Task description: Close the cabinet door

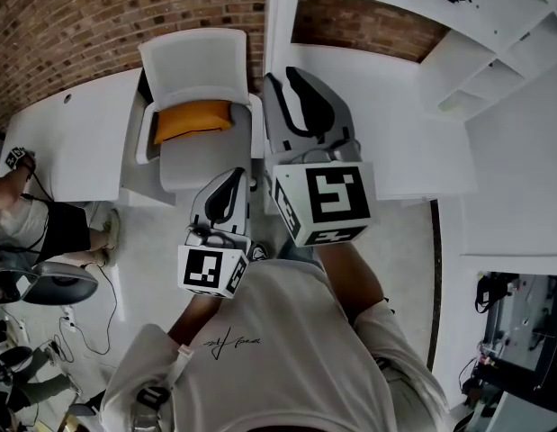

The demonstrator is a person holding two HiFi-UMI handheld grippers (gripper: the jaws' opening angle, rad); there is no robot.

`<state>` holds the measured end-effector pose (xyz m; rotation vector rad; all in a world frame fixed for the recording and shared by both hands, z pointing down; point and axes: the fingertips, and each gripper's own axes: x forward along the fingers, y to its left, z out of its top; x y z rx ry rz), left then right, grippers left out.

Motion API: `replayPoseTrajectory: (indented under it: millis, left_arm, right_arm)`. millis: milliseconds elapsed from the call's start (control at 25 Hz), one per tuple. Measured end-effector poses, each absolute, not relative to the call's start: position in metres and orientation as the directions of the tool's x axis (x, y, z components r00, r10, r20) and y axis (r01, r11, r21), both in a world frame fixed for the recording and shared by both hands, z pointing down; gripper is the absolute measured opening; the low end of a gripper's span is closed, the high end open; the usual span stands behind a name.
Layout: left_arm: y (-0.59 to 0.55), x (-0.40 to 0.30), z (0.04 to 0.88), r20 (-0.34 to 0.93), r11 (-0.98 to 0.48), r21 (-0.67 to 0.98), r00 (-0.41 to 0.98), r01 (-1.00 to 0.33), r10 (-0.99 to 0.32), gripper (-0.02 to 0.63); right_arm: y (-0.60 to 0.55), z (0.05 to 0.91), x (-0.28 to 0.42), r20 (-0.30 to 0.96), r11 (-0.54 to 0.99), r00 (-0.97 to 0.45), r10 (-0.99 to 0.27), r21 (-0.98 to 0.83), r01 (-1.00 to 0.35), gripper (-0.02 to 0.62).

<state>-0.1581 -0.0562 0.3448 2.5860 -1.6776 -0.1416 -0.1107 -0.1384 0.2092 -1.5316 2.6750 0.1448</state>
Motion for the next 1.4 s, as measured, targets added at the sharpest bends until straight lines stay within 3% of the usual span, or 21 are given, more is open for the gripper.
replayPoseTrajectory:
  millis: [1400]
  left_arm:
    - [-0.068, -0.146, 0.351, -0.014, -0.437, 0.144, 0.440, -0.888, -0.898, 0.017]
  right_arm:
    - [-0.141, 0.209, -0.092, -0.118, 0.527, -0.523, -0.844, -0.006, -0.850, 0.083]
